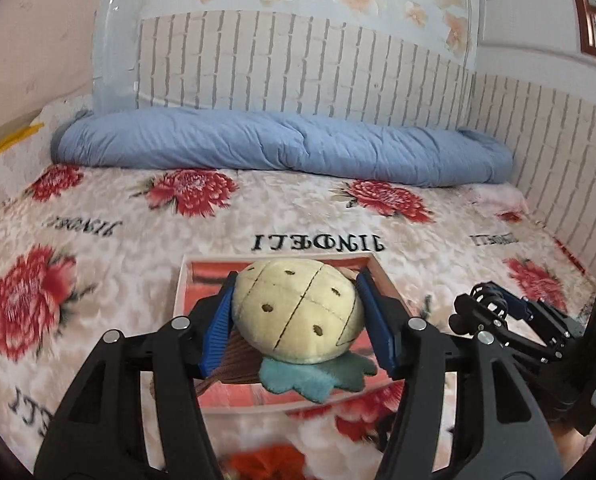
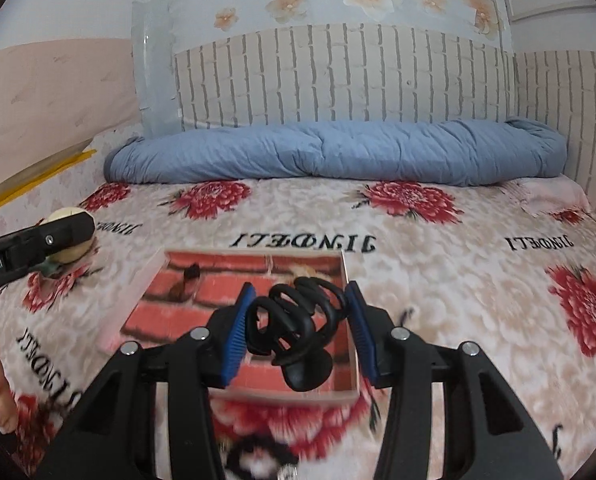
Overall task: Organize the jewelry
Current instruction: 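Carry plush with left tool into the tray and open while right tool releases clip there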
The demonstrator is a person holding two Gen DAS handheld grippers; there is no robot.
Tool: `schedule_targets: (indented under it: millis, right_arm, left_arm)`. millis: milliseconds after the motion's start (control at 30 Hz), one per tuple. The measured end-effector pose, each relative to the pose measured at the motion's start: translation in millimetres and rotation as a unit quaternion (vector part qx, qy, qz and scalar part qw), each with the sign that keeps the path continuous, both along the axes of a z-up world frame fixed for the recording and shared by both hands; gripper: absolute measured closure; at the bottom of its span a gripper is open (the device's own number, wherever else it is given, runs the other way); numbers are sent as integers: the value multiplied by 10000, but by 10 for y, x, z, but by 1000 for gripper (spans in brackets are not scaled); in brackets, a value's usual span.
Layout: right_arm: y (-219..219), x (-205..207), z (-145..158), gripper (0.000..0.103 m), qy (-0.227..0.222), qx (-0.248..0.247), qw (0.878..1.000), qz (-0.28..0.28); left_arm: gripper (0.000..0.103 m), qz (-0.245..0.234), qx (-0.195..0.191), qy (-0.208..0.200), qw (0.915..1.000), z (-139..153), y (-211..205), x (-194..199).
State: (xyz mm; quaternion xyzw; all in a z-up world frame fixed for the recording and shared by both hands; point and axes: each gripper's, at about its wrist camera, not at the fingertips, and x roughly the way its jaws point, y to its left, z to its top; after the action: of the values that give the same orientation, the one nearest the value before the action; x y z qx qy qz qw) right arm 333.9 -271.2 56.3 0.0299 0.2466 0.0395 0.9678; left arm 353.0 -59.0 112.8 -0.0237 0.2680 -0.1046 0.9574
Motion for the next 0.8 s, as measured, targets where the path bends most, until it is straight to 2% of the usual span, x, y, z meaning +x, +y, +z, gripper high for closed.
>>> schedule_targets:
  millis: [67,167,267,333,433,533,600,667,800]
  right_arm:
    - [32,222,-44,57,83,18,10000,23]
    - [102,489,-127,57,184,-119,9998,19]
    - [163,734,-240,57,350,-141,9993,85]
    - [187,897,-336,57,455,-148,9988,70]
    - [217,1065,-513,57,608,-177,9980,50]
    - [258,1189,-705,57,783,-264,9966,44]
    - [299,1263,-826,57,913,-372,9951,66]
    - [305,1294,-892,57,959,-457,9943,59]
    - [262,1343,-986,57,1074,-470,9931,-50]
  left_arm:
    - [46,171,4,-50,9998,-1,16,164]
    - [46,214,-229,111,9994,-94,85,397]
    - [46,294,-88,206,9993,-304,114,585]
    - [46,294,-80,407,9987,-515,148,731]
    - [46,226,-126,770,9967,-743,179,920]
    - [46,252,18,891,9957,-908,180,1027]
    - [46,286,-25,1059,9940,-1017,212,1086]
    - [46,261,-113,1210,9922,-1100,234,1128]
    - [46,292,-18,1387,9899,-1237,204,1180]
